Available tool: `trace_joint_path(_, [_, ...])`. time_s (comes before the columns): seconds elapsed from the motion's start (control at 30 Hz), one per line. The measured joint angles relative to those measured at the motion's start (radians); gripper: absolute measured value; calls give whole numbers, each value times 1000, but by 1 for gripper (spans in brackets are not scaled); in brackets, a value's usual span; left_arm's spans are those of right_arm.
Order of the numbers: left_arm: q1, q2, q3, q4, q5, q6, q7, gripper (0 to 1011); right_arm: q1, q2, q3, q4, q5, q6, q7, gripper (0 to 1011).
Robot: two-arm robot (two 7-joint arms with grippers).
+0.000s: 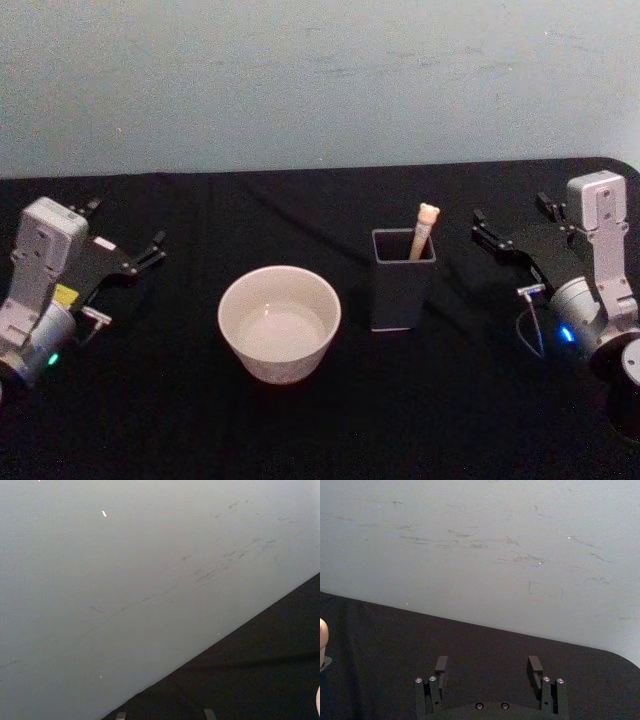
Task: Pick up the stirring spoon with one hand, stir inside the cup, then place it back in its original position.
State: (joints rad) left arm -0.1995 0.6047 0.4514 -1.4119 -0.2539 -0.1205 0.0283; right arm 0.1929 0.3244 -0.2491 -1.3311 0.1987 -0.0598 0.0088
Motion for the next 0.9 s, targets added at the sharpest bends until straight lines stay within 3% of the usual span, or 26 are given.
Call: trace_joint_path(0.9, [0,0,0,0,0,0,0,1001,0,0,0,0,0,0,0,1002])
